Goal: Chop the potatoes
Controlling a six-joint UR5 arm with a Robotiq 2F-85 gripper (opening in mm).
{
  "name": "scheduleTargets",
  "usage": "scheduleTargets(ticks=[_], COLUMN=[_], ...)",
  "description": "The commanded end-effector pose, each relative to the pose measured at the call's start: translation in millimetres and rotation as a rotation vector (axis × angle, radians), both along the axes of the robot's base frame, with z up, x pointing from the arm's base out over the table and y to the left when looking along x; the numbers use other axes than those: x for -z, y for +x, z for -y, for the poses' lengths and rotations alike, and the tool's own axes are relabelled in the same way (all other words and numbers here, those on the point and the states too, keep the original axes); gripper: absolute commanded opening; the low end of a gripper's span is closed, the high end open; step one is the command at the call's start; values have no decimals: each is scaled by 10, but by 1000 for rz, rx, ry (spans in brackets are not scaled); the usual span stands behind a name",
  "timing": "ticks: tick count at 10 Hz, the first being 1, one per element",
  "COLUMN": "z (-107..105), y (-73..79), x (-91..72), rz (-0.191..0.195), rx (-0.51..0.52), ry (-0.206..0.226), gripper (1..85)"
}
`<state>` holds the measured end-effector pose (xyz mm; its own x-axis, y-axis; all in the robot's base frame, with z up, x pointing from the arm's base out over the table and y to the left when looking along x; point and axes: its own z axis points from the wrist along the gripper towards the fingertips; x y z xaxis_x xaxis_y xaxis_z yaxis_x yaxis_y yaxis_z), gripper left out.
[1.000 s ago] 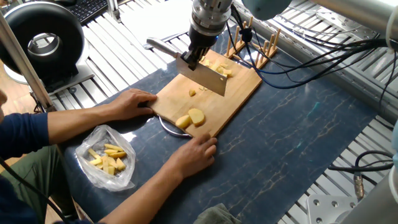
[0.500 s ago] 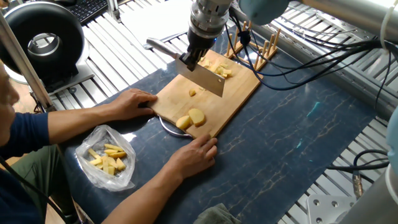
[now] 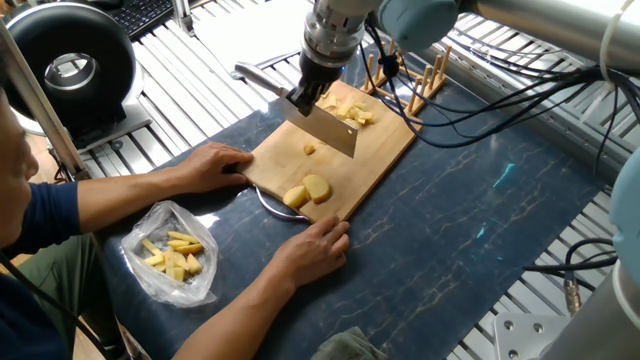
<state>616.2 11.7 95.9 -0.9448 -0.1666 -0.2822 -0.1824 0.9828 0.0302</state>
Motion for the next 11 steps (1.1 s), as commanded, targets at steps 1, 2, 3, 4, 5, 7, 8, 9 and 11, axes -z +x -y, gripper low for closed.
scheduleTargets(ticks=[1,2,3,4,5,7,8,9,11], z=[-12,-13,-15,-21,-36,-69,-64,-60,-40], y=[22,19,24,20,0,-31,-30,-29,-29], x=[43,51,63,78,84,76,78,86,109], rz=[13,13,16,19,21,21,22,24,27], rx=[7,9,9,9,9,11,11,10,8], ry=[15,14,12,12,14,17,16,15,13], gripper=[10,10,10,10,10,10,10,10,10])
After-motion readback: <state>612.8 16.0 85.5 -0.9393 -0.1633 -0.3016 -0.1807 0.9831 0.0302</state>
